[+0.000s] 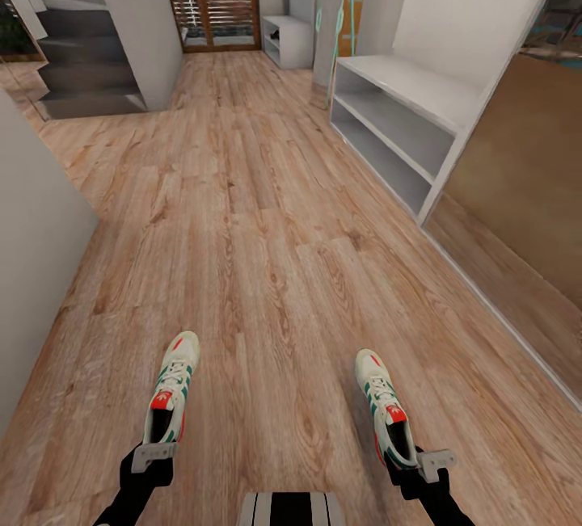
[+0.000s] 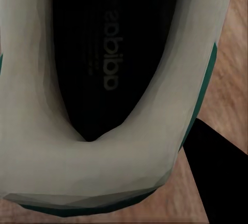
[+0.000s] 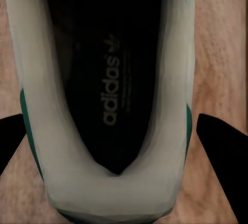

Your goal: Pick up the two gym shoes and the two sandals from the corridor floor and place them onto the hallstand (shoe rack) in the corridor, making sure they are on the rack and not on the floor. Arrange them so the two gym shoes are next to each other and the two sandals are next to each other.

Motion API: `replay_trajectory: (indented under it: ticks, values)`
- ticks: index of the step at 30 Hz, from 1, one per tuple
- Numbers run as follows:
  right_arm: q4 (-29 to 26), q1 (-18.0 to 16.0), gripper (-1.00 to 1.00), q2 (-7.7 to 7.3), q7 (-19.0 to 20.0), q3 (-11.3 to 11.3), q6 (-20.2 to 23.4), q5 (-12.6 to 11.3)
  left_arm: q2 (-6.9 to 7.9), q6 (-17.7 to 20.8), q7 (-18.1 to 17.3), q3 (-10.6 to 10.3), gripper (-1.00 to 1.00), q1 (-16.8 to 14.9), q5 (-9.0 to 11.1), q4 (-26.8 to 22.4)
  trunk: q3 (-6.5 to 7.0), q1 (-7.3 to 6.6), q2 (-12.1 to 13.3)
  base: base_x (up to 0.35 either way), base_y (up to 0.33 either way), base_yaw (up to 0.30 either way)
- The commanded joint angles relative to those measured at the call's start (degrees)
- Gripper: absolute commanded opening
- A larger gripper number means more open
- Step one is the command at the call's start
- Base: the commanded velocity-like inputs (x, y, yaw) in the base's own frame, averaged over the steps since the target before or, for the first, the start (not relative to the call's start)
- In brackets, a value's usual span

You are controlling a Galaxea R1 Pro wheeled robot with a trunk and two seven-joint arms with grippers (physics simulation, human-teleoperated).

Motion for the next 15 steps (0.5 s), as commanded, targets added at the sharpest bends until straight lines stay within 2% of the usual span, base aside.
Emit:
replay_trajectory:
  ticks: [1, 4, 9, 15]
  values:
    - [0.1, 0.0, -1.00, 0.01, 0.3, -0.5, -0.2, 0.4, 0.01, -0.1, -0.5, 0.3, -1.00, 0.0, 0.3, 0.9, 0.28, -0.03, 0.0, 0.000, 0.000, 0.000]
    - [0.5, 0.0, -1.00, 0.01, 0.3, -0.5, -0.2, 0.4, 0.16, -1.2, -0.5, 0.3, -1.00, 0.0, 0.4, 2.6, 1.22, -0.11, 0.0, 0.000, 0.000, 0.000]
    - [1.1, 0.0, -1.00, 0.01, 0.3, -0.5, -0.2, 0.4, 0.25, -5.9, 1.4, 0.3, -1.00, 0.0, 0.6, 7.6, 2.77, -0.24, 0.1, 0.000, 0.000, 0.000]
    - [1.3, 0.0, -1.00, 0.01, 0.3, -0.5, -0.2, 0.4, 0.14, -7.6, 3.1, 0.3, -1.00, 0.0, 0.6, 9.8, 4.64, -0.39, 0.2, 0.000, 0.000, 0.000]
